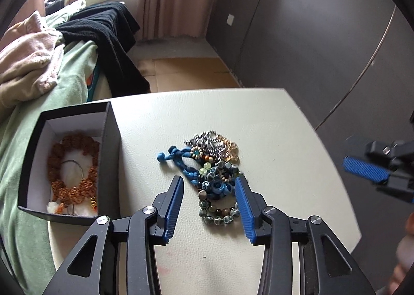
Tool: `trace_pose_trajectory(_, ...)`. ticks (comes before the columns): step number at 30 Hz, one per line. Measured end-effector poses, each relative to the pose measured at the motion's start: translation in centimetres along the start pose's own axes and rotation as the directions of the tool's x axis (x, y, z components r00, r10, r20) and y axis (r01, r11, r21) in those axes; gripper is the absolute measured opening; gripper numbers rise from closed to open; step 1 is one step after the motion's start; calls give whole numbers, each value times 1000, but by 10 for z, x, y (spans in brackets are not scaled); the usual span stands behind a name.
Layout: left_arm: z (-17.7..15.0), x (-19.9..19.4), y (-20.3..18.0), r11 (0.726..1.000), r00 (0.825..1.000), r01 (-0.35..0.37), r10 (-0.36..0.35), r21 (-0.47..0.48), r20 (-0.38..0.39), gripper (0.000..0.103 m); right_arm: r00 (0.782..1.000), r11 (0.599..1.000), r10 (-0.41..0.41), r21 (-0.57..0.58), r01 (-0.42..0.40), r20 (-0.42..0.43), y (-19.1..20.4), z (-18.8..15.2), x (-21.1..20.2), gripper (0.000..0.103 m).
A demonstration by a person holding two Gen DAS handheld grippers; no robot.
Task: Organize jewelry
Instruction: 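Grasp the green and dark bead strand from the pile with the left tool, then drop the bead strand into the box with the left tool while the right tool grasps the dark bead bracelet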
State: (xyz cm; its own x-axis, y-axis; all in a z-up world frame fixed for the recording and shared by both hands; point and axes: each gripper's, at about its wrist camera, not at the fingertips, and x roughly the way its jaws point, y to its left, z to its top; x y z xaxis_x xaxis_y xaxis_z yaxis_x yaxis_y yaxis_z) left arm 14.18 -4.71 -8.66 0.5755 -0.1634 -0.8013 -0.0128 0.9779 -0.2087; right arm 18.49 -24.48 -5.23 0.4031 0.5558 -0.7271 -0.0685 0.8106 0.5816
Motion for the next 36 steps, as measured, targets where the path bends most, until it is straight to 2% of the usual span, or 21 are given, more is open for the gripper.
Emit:
trace_pose_trajectory(9,-1,26,-5,998,998,-38,40,50,-55,39,1000,999,-28,37,29,-11,-13,11,4,46)
trace_pose_trajectory(11,-1,31,-4,998,997,-40,44,50,-69,39,1000,999,-22,48,22,-14,-15,13,6,58)
trace_pose_trajectory(12,-1,33,-4,998,997,-33,37,48,-72,38,1000,998,-19,52,19,-7,-14,13,6,70)
trace_pose_trajectory(13,0,33,-3,999,997,-25,28,45,-70,34,1000,998,-17,57,17,6,-14,13,6,77)
trace_pose_trajectory(14,0,33,-3,999,997,-17,20,43,-71,26,1000,998,-18,58,18,12,-14,13,6,79)
trace_pose_trajectory(16,2,30,-2,999,998,-17,20,40,-68,18,1000,998,-16,58,16,7,-12,13,8,79)
trace_pose_trajectory(17,2,28,-2,999,998,-22,25,40,-62,10,1000,998,-14,57,14,2,-12,13,10,79)
trace_pose_trajectory(33,9,-25,29,996,997,51,-47,-67,65,10,995,998,-61,-39,58,-85,7,-6,46,79)
trace_pose_trajectory(36,10,-33,36,995,995,53,-46,-85,84,10,993,996,-74,-59,68,-97,11,-10,54,71)
